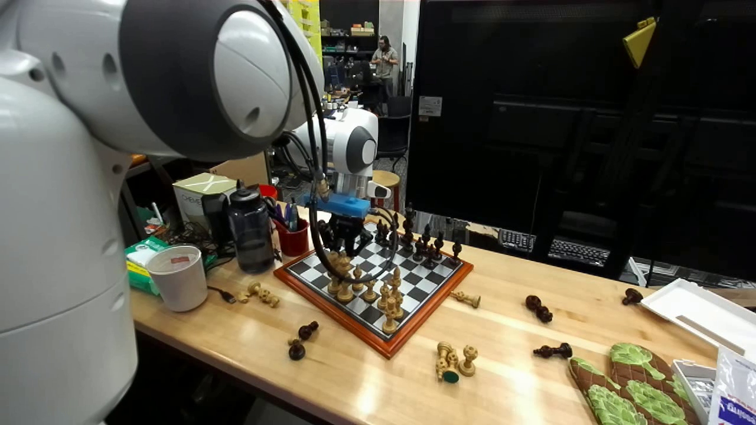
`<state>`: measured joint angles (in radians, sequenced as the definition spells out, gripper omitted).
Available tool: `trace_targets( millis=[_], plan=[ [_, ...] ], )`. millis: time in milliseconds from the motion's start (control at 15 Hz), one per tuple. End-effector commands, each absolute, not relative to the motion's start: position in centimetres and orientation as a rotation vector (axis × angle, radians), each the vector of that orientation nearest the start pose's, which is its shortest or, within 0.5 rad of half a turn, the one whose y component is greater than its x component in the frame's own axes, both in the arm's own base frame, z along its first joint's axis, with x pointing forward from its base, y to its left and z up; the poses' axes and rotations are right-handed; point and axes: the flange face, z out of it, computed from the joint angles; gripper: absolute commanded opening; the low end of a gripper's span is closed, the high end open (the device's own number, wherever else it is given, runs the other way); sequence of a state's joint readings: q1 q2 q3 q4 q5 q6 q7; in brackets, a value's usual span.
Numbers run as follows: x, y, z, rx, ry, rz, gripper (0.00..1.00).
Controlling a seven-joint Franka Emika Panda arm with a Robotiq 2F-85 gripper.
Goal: Pick up the white rook from the left corner of the chess board and put it in front of the white queen
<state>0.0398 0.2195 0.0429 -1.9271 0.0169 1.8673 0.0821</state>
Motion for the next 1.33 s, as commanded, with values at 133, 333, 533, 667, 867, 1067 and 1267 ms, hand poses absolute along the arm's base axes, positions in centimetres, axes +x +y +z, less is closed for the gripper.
trace_targets(
  millis=[133,333,533,667,867,1067,1267],
  plan=[
    [57.29,4.46,36.44,-3.104,-0.009,0.422,0.06],
    [57.29,4.48,36.34,-3.103,-0.015,0.423,0.06],
    [57.08,4.46,36.11,-3.103,-0.014,0.421,0.54],
    [56.97,4.41,36.11,-3.103,-0.013,0.42,0.65],
    [56.83,4.35,36.15,-3.104,-0.008,0.42,0.86],
    [56.63,4.4,36.45,-3.11,-0.005,0.414,1.0],
    [56.55,4.55,36.75,-3.109,-0.009,0.407,1.0]
  ],
)
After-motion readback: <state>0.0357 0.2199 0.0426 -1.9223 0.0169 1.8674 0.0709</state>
